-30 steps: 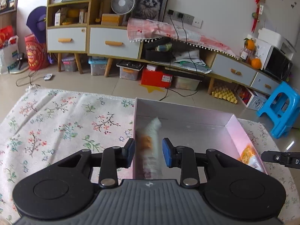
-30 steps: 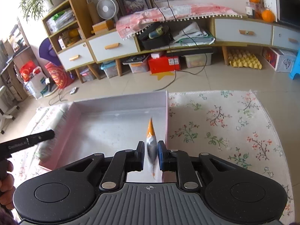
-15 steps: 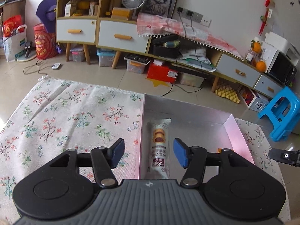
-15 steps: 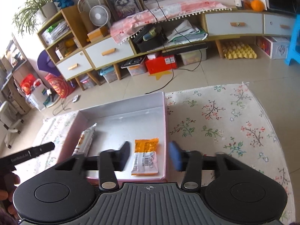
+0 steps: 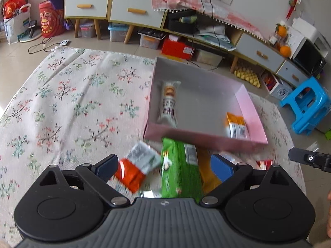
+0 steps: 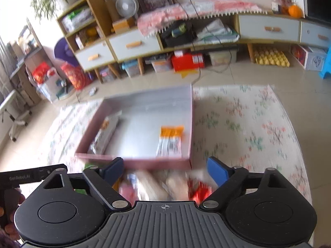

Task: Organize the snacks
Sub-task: 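Move both grippers back over the snack pile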

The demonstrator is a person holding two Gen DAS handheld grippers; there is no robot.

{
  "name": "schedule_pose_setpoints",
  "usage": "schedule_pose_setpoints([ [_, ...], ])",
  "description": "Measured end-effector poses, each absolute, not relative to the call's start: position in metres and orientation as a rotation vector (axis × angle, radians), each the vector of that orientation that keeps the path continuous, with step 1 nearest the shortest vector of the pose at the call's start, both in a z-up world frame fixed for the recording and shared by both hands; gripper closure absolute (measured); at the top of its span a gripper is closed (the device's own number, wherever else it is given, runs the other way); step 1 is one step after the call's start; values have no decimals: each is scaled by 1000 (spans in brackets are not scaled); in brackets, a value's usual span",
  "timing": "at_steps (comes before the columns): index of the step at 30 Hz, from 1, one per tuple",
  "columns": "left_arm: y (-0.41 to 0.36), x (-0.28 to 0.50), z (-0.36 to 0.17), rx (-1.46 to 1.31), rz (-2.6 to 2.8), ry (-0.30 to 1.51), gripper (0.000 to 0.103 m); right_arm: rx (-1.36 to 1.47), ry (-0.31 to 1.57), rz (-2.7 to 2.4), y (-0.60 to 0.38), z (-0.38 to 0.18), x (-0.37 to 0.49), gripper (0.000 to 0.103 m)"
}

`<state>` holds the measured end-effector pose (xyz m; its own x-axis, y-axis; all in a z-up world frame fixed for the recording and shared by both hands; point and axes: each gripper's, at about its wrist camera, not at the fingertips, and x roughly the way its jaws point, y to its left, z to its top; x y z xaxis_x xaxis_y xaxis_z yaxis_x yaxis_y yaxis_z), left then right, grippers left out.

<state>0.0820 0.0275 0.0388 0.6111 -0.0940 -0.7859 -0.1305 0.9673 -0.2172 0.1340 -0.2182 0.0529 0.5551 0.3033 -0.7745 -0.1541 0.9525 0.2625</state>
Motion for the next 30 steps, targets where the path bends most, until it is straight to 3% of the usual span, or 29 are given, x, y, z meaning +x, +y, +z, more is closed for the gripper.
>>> schedule_pose_setpoints([
  [3, 18, 68, 39, -218, 36, 891, 1, 138, 1012, 302, -209, 49, 119, 12],
  [8, 13, 67, 33, -182, 44, 913, 1, 82, 1012, 323, -197, 45, 98, 8],
  [30, 9, 64, 20, -166, 79, 934, 1, 173, 1143, 315, -179, 17, 88, 7],
])
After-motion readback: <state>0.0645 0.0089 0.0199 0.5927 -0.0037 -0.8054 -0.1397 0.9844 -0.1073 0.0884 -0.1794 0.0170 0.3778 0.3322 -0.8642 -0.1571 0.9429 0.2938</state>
